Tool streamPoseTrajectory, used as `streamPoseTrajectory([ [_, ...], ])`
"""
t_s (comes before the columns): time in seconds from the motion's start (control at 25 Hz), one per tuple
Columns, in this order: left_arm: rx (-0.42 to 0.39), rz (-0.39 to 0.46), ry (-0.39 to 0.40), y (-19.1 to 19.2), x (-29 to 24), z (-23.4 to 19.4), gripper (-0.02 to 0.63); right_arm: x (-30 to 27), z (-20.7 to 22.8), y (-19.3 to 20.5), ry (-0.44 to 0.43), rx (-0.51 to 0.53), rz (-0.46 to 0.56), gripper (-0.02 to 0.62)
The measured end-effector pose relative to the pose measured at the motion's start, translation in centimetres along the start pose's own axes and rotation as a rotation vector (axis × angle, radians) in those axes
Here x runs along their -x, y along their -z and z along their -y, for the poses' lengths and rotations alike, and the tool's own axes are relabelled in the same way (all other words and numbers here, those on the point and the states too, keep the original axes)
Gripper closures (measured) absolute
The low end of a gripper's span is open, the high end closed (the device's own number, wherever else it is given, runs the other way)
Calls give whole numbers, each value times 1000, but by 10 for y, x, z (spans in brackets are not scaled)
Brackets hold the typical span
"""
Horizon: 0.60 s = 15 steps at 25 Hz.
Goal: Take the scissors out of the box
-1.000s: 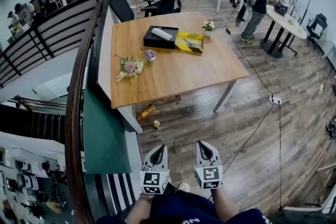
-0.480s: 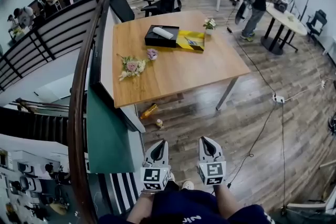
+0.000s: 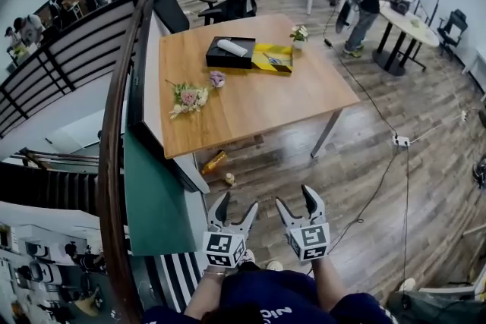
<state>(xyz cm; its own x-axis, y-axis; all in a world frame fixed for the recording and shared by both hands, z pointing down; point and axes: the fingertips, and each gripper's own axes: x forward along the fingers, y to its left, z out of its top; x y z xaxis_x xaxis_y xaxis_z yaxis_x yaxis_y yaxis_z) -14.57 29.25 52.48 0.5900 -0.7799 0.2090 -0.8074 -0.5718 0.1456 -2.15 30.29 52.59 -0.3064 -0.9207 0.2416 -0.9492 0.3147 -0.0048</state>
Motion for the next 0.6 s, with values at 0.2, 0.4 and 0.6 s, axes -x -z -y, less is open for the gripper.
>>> streamPoseTrajectory([
  [0.2, 2, 2, 9, -2, -3, -6, 285, -3, 3, -5, 30, 5, 5, 279],
  [0.4, -3, -6, 10, 0, -2, -10, 276, -5, 4, -3, 44, -4, 2, 279],
  [0.6, 10, -15, 7, 0, 0, -20, 270, -10, 4, -5, 61, -6, 1, 276],
])
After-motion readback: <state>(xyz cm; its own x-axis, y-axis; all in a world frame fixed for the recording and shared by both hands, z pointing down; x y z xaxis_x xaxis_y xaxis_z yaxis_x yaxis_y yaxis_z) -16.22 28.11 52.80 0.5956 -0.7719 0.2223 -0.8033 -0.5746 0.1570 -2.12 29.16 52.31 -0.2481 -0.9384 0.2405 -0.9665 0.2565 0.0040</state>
